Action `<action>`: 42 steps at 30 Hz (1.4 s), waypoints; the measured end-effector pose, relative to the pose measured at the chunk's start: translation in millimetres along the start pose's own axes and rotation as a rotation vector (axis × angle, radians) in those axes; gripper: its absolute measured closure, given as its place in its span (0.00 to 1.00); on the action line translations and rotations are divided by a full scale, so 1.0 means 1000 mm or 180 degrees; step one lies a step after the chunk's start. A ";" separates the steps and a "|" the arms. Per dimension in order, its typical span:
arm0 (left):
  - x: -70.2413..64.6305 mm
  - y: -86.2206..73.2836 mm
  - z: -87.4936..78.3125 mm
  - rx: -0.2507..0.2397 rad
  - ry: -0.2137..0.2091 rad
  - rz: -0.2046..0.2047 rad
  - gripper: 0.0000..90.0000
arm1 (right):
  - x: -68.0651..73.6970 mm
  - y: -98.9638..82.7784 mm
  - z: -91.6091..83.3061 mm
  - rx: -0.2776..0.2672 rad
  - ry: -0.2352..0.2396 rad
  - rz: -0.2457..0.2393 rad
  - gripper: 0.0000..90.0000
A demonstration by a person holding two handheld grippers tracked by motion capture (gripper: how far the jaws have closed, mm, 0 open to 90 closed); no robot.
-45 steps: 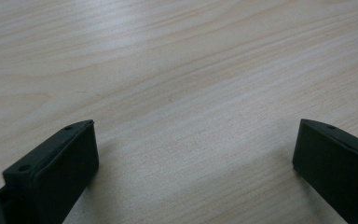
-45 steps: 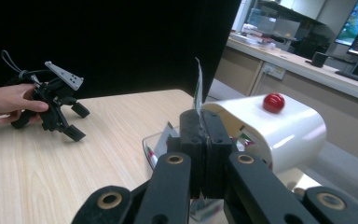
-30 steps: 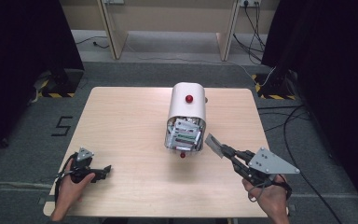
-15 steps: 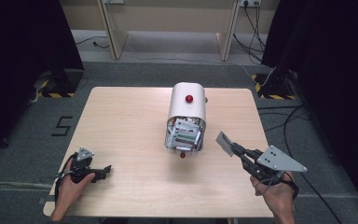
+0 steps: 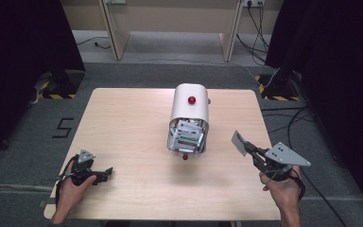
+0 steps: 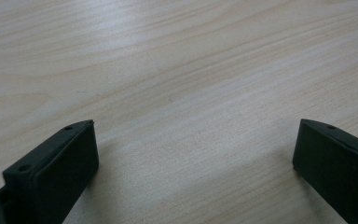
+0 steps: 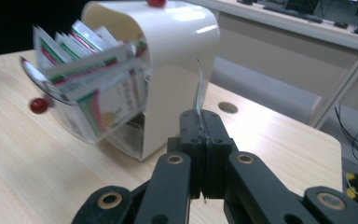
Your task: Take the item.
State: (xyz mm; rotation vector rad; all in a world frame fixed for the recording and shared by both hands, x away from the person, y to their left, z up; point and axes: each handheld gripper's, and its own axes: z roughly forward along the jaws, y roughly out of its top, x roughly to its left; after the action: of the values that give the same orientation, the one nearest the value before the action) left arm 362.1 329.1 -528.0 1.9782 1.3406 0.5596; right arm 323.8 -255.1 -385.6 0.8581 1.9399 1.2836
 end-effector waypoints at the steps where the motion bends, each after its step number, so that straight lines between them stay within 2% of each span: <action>1: 0.000 0.000 0.000 0.0000 0.0000 0.0001 0.00 | -0.001 -0.002 0.001 0.0024 -0.0017 0.0017 1.00; 22: 0.000 0.000 0.000 -0.0001 0.0000 -0.0001 0.00 | -0.026 -0.037 0.025 0.0372 -0.0268 0.0196 1.00; 33: 0.000 0.000 0.000 0.0000 0.0000 -0.0001 0.00 | -0.029 -0.049 0.038 0.0537 -0.0370 0.0158 1.00; 35: 0.000 0.000 0.000 -0.0001 0.0000 0.0001 0.00 | -0.028 -0.053 0.043 0.0617 -0.0397 0.0106 1.00; 42: 0.000 0.000 0.000 -0.0001 0.0000 -0.0001 0.00 | -0.028 -0.059 0.049 0.0686 -0.0422 0.0087 1.00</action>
State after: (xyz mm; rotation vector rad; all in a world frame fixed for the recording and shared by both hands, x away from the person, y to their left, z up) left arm 362.1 329.0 -528.0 1.9777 1.3407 0.5596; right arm 369.0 -270.4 -451.5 1.0517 1.9897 1.0176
